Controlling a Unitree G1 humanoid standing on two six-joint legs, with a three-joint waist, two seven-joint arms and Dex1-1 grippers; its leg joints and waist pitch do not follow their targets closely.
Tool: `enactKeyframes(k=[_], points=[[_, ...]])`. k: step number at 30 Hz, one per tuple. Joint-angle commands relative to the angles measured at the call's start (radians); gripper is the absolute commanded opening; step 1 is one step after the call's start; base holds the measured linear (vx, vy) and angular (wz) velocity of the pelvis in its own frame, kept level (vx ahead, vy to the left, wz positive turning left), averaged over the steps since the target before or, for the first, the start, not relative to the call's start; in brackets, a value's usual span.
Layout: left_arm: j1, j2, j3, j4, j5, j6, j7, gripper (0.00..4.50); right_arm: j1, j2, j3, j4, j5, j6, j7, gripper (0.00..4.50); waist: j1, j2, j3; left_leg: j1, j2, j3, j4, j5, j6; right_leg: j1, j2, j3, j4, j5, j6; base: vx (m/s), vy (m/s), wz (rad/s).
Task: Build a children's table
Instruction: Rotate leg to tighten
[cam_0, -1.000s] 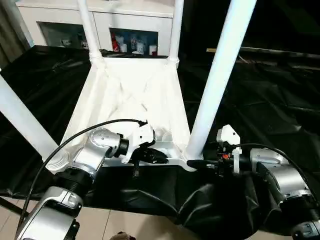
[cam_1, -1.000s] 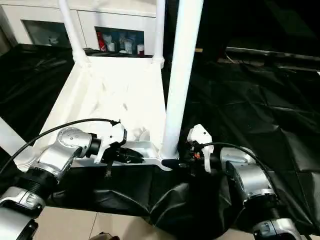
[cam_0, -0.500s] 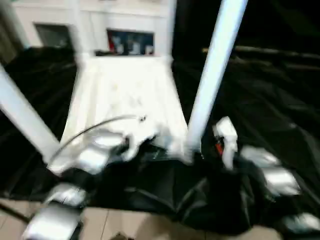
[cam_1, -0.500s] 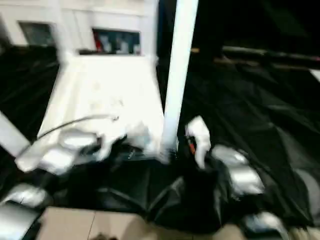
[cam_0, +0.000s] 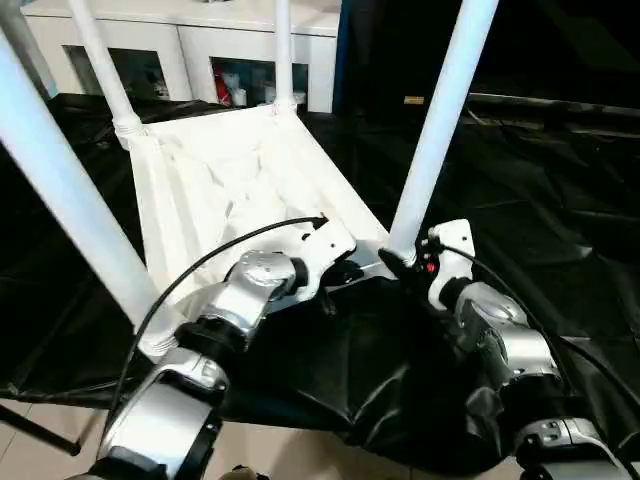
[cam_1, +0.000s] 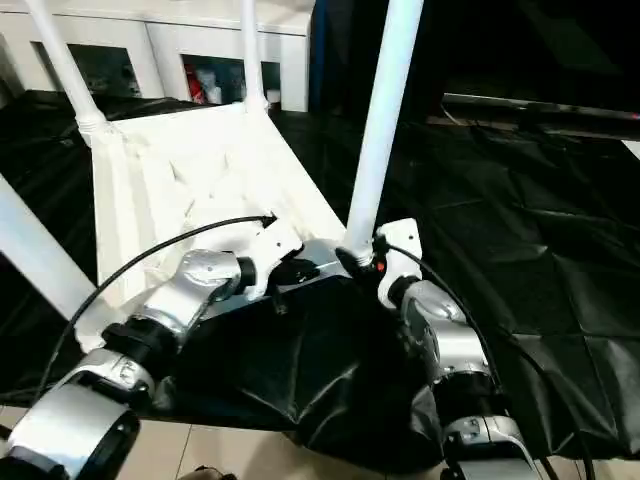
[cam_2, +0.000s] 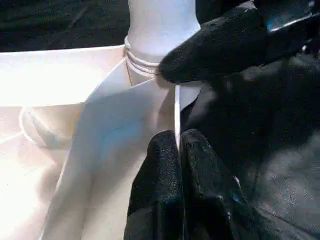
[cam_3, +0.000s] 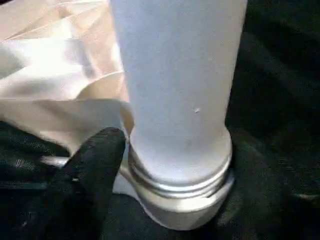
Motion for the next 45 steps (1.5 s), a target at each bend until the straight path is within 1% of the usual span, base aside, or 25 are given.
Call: enactKeyframes(k=[1,4,5,6,7,9,11,13,14,17,19,21,23,26,29,34,35,37,38,39,40,41,42,43,45], points=[[0.008,-0.020,-0.024,-0.047,-0.043,-0.045,-0.064,0.00,0.005,0.003,0.076,-0.035,-0.003,-0.006,0.103,3.83,0.005,-0.006,-0.063,0.022,0.065,-0.037,-0.070,-0.232,0.048,0.046,-0.084,0.051,-0.084,-0.193,-0.212,0.000,0.000,0.00],[0.034,0.026,-0.026,-0.090,-0.061,-0.043,-0.153,0.00,0.013,-0.080,0.106,-0.068,-0.010,-0.042,0.246,3.83,0.007,-0.006,-0.062,0.021,0.066,-0.038,-0.070,-0.244,0.049,0.047,-0.086,0.051,-0.085,-0.229,-0.207,0.000,0.000,0.00],[0.034,0.026,-0.026,-0.090,-0.061,-0.043,-0.153,0.00,0.013,-0.080,0.106,-0.068,-0.010,-0.042,0.246,3.83,0.006,-0.007,-0.062,0.020,0.065,-0.037,-0.070,-0.243,0.051,0.047,-0.085,0.051,-0.086,-0.231,-0.207,0.000,0.000,0.00],[0.043,0.045,-0.029,-0.107,-0.068,-0.046,-0.192,0.00,0.011,-0.105,0.111,-0.067,-0.019,-0.061,0.274,3.83,0.007,-0.006,-0.061,0.023,0.066,-0.036,-0.070,-0.245,0.052,0.042,-0.085,0.052,-0.087,-0.239,-0.207,0.000,0.000,0.00],[0.054,0.067,-0.032,-0.127,-0.075,-0.043,-0.233,0.00,0.010,-0.129,0.112,-0.069,-0.019,-0.073,0.313,3.83,0.010,-0.007,-0.062,0.023,0.068,-0.039,-0.070,-0.244,0.048,0.046,-0.087,0.051,-0.085,-0.240,-0.207,0.000,0.000,0.00],[0.071,0.097,-0.035,-0.159,-0.087,-0.040,-0.294,0.00,0.009,-0.159,0.110,-0.078,-0.008,-0.076,0.371,3.83,0.010,-0.006,-0.062,0.022,0.069,-0.036,-0.070,-0.235,0.055,0.043,-0.084,0.052,-0.082,-0.218,-0.214,0.000,0.000,0.00],[0.094,0.131,-0.040,-0.201,-0.108,-0.036,-0.362,0.00,0.011,-0.189,0.111,-0.098,0.015,-0.069,0.439,3.83,0.019,-0.006,-0.065,0.022,0.072,-0.036,-0.069,-0.214,0.063,0.046,-0.084,0.051,-0.074,-0.179,-0.223,0.000,0.000,0.00],[0.116,0.167,-0.045,-0.241,-0.126,-0.024,-0.425,0.00,0.014,-0.219,0.122,-0.115,0.031,-0.059,0.511,3.83,0.026,-0.003,-0.065,0.025,0.074,-0.032,-0.068,-0.196,0.072,0.042,-0.080,0.051,-0.070,-0.148,-0.233,0.000,0.000,0.00],[0.116,0.167,-0.045,-0.241,-0.126,-0.024,-0.425,0.00,0.014,-0.219,0.122,-0.115,0.031,-0.059,0.511,3.83,0.031,-0.003,-0.065,0.026,0.075,-0.030,-0.067,-0.195,0.075,0.041,-0.080,0.051,-0.067,-0.132,-0.240,0.000,0.000,0.00],[0.131,0.190,-0.047,-0.266,-0.133,-0.014,-0.456,0.00,0.018,-0.235,0.130,-0.120,0.040,-0.057,0.557,3.83,0.033,-0.004,-0.062,0.024,0.073,-0.032,-0.069,-0.216,0.061,0.041,-0.084,0.050,-0.071,-0.180,-0.236,0.000,0.000,0.00],[0.136,0.199,-0.046,-0.272,-0.134,-0.011,-0.464,0.00,0.017,-0.239,0.134,-0.116,0.042,-0.059,0.573,3.54,0.033,-0.005,-0.062,0.024,0.073,-0.033,-0.070,-0.226,0.051,0.041,-0.085,0.051,-0.073,-0.207,-0.226,0.000,0.000,0.00],[0.139,0.206,-0.044,-0.276,-0.134,-0.010,-0.471,0.00,0.016,-0.239,0.136,-0.110,0.040,-0.062,0.587,3.47,0.031,-0.007,-0.062,0.024,0.072,-0.034,-0.071,-0.229,0.045,0.040,-0.084,0.051,-0.075,-0.224,-0.218,0.000,0.000,0.00],[0.143,0.213,-0.044,-0.288,-0.135,-0.003,-0.475,0.00,0.017,-0.240,0.140,-0.109,0.040,-0.062,0.598,3.18,0.031,-0.006,-0.063,0.023,0.072,-0.034,-0.070,-0.221,0.044,0.041,-0.085,0.051,-0.074,-0.217,-0.217,0.000,0.000,0.00],[0.144,0.215,-0.041,-0.293,-0.137,0.001,-0.477,0.00,0.023,-0.238,0.145,-0.121,0.044,-0.054,0.610,2.99,0.029,-0.006,-0.065,0.022,0.070,-0.033,-0.067,-0.193,0.057,0.042,-0.081,0.051,-0.069,-0.164,-0.228,0.000,0.000,0.00],[0.144,0.215,-0.041,-0.294,-0.139,0.002,-0.471,0.00,0.027,-0.237,0.143,-0.126,0.044,-0.048,0.615,2.81,0.029,-0.006,-0.065,0.022,0.070,-0.032,-0.067,-0.194,0.060,0.042,-0.082,0.050,-0.070,-0.170,-0.229,0.000,0.000,0.00],[0.120,0.180,-0.027,-0.248,-0.097,-0.002,-0.335,0.00,0.048,-0.210,0.127,-0.117,0.024,-0.019,0.517,2.47,0.026,-0.011,-0.062,0.023,0.070,-0.034,-0.069,-0.210,0.048,0.040,-0.084,0.052,-0.076,-0.217,-0.216,0.000,0.000,0.00],[0.110,0.168,-0.021,-0.231,-0.086,0.003,-0.294,0.00,0.049,-0.195,0.119,-0.101,0.009,-0.014,0.460,2.28,0.024,-0.013,-0.062,0.024,0.069,-0.035,-0.070,-0.214,0.043,0.040,-0.084,0.052,-0.077,-0.229,-0.213,0.000,0.000,0.00],[0.088,0.132,-0.010,-0.191,-0.071,0.010,-0.210,0.00,0.047,-0.142,0.092,-0.046,-0.031,0.000,0.279,2.21,0.021,-0.014,-0.060,0.025,0.067,-0.035,-0.070,-0.231,0.031,0.037,-0.085,0.052,-0.083,-0.278,-0.197,0.000,0.000,0.00],[0.080,0.117,-0.009,-0.178,-0.065,0.013,-0.185,0.00,0.046,-0.119,0.080,-0.025,-0.043,0.012,0.202,2.16,0.018,-0.013,-0.057,0.025,0.063,-0.037,-0.071,-0.248,0.018,0.035,-0.086,0.052,-0.089,-0.325,-0.182,0.000,0.000,0.00],[0.080,0.117,-0.009,-0.178,-0.065,0.013,-0.185,0.00,0.046,-0.119,0.080,-0.025,-0.043,0.012,0.202,2.14,0.012,-0.016,-0.058,0.023,0.062,-0.041,-0.074,-0.261,0.006,0.038,-0.086,0.049,-0.091,-0.369,-0.165,0.000,0.000,0.00],[0.074,0.101,-0.011,-0.167,-0.060,0.015,-0.164,0.00,0.045,-0.093,0.063,-0.008,-0.048,0.024,0.128,2.07,0.007,-0.017,-0.059,0.024,0.065,-0.042,-0.076,-0.271,0.002,0.037,-0.086,0.049,-0.094,-0.379,-0.156,0.000,0.000,0.00],[0.053,0.054,-0.012,-0.139,-0.052,0.033,-0.101,0.00,0.039,-0.039,0.036,0.018,-0.048,0.046,0.001,2.06,0.004,-0.016,-0.057,0.026,0.065,-0.041,-0.076,-0.280,0.000,0.031,-0.085,0.051,-0.096,-0.382,-0.158,0.000,0.000,0.00],[0.049,0.044,-0.012,-0.133,-0.051,0.036,-0.088,0.00,0.038,-0.030,0.031,0.022,-0.048,0.050,-0.022,2.06,-0.003,-0.014,-0.056,0.030,0.062,-0.042,-0.076,-0.306,-0.010,0.027,-0.084,0.051,-0.099,-0.408,-0.154,0.000,0.000,0.00],[0.035,0.019,-0.011,-0.114,-0.043,0.043,-0.045,0.00,0.032,-0.002,0.016,0.029,-0.039,0.064,-0.072,2.05,-0.003,-0.011,-0.057,0.030,0.062,-0.044,-0.076,-0.312,-0.014,0.030,-0.086,0.049,-0.100,-0.417,-0.151,0.000,0.000,0.00],[0.014,-0.018,-0.011,-0.082,-0.031,0.047,0.019,0.00,0.023,0.044,0.000,0.034,-0.029,0.083,-0.139,2.05,-0.005,-0.011,-0.058,0.033,0.063,-0.044,-0.076,-0.324,-0.013,0.027,-0.084,0.051,-0.103,-0.410,-0.146,0.000,0.000,0.00]])
